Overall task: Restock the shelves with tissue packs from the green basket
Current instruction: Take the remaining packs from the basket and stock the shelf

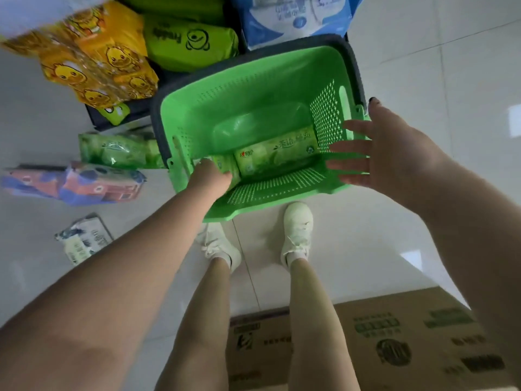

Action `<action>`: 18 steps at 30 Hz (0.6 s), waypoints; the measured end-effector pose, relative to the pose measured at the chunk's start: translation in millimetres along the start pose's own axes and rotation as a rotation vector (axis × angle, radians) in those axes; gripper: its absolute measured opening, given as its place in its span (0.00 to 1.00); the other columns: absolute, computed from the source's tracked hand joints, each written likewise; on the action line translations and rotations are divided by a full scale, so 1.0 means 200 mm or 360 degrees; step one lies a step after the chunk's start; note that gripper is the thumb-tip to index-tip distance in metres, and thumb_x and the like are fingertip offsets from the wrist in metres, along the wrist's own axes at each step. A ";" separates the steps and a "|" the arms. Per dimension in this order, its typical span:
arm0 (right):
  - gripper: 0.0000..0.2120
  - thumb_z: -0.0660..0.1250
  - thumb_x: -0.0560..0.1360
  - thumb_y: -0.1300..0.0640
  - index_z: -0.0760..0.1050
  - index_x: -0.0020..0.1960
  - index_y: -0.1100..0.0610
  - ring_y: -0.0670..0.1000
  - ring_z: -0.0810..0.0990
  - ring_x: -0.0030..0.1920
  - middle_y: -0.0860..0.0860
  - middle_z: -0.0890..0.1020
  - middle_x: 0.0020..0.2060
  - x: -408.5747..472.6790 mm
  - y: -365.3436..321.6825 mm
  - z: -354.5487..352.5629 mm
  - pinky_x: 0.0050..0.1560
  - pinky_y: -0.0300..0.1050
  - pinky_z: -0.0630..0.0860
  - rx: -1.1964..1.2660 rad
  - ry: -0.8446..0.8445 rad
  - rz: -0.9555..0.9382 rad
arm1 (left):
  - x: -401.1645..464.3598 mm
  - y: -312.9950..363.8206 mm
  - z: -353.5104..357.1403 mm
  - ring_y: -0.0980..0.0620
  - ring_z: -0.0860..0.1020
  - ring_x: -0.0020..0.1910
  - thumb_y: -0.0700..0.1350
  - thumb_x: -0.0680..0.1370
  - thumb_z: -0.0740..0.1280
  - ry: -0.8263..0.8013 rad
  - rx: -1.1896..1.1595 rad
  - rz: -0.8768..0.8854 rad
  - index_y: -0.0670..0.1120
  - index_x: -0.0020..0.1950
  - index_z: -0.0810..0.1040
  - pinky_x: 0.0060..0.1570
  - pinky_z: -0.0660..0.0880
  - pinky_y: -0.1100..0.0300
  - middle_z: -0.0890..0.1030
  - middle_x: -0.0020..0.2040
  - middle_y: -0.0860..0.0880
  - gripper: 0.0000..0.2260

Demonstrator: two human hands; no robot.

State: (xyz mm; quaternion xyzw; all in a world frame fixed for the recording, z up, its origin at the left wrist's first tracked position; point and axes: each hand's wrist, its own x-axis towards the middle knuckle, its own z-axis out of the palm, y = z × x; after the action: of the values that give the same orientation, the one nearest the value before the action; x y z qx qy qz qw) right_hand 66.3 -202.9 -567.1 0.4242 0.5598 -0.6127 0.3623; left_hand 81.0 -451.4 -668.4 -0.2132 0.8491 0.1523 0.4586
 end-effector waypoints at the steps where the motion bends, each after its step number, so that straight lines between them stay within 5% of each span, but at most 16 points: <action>1: 0.26 0.51 0.78 0.38 0.68 0.67 0.52 0.57 0.82 0.49 0.54 0.80 0.53 0.04 0.00 -0.02 0.48 0.51 0.77 -0.0019 -0.0004 0.0005 | 0.07 -0.02 0.04 0.56 0.66 0.30 0.46 0.80 0.61 0.0007 -0.0031 -0.0091 0.37 0.73 0.56 0.26 0.63 0.66 0.71 0.65 0.37 0.26; 3: 0.26 0.51 0.78 0.38 0.67 0.68 0.52 0.57 0.82 0.49 0.55 0.79 0.54 0.11 0.01 -0.05 0.48 0.51 0.76 -0.0043 -0.0029 0.0009 | 0.18 -0.06 0.13 0.51 0.74 0.35 0.45 0.79 0.62 0.0035 -0.0069 -0.0250 0.35 0.69 0.62 0.30 0.71 0.63 0.75 0.55 0.38 0.22; 5: 0.26 0.51 0.78 0.38 0.67 0.68 0.52 0.56 0.82 0.49 0.55 0.79 0.54 0.16 0.01 -0.07 0.45 0.50 0.76 -0.0076 -0.0048 0.0014 | 0.25 -0.08 0.20 0.43 0.76 0.52 0.46 0.77 0.64 0.0090 -0.0064 -0.0342 0.34 0.69 0.63 0.47 0.78 0.55 0.72 0.61 0.36 0.25; 7: 0.26 0.50 0.78 0.38 0.67 0.68 0.52 0.55 0.82 0.48 0.54 0.79 0.53 0.21 0.00 -0.07 0.43 0.49 0.76 -0.0109 -0.0055 0.0015 | 0.29 -0.09 0.24 0.41 0.72 0.58 0.47 0.75 0.67 0.0217 -0.0021 -0.0382 0.35 0.70 0.62 0.55 0.76 0.53 0.69 0.64 0.35 0.28; 9: 0.26 0.51 0.78 0.38 0.67 0.68 0.52 0.55 0.82 0.48 0.53 0.80 0.53 0.24 -0.01 -0.08 0.43 0.48 0.76 -0.0117 -0.0064 0.0014 | 0.31 -0.06 0.27 0.44 0.72 0.55 0.49 0.75 0.68 0.0297 0.0028 -0.0437 0.34 0.70 0.61 0.48 0.75 0.57 0.69 0.63 0.35 0.31; 14: 0.27 0.50 0.78 0.38 0.65 0.70 0.52 0.54 0.81 0.48 0.52 0.79 0.51 0.31 -0.01 -0.08 0.45 0.49 0.76 -0.0148 -0.0134 0.0012 | 0.35 -0.03 0.35 0.38 0.73 0.59 0.50 0.71 0.73 0.0389 -0.0166 -0.0558 0.33 0.73 0.53 0.56 0.75 0.52 0.67 0.66 0.32 0.42; 16: 0.27 0.50 0.78 0.38 0.65 0.70 0.52 0.54 0.81 0.49 0.51 0.79 0.50 0.32 0.00 -0.08 0.46 0.49 0.76 -0.0164 -0.0160 0.0003 | 0.39 -0.05 0.39 0.39 0.79 0.51 0.51 0.68 0.75 0.0405 -0.0314 -0.0562 0.39 0.70 0.57 0.46 0.79 0.47 0.75 0.58 0.34 0.39; 18: 0.27 0.50 0.78 0.38 0.65 0.70 0.52 0.54 0.81 0.49 0.51 0.79 0.50 0.32 0.00 -0.09 0.46 0.49 0.76 -0.0195 -0.0173 0.0005 | 0.40 -0.06 0.41 0.45 0.80 0.39 0.48 0.70 0.73 0.0455 -0.0442 -0.0521 0.43 0.65 0.62 0.31 0.78 0.53 0.80 0.48 0.40 0.30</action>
State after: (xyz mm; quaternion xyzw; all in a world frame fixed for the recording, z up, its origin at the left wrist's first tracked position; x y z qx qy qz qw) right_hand 44.7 -184.0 -627.8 0.3682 0.5752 -0.5989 0.4182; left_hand 106.0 -443.6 -780.7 -0.4280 0.8305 0.1595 0.3188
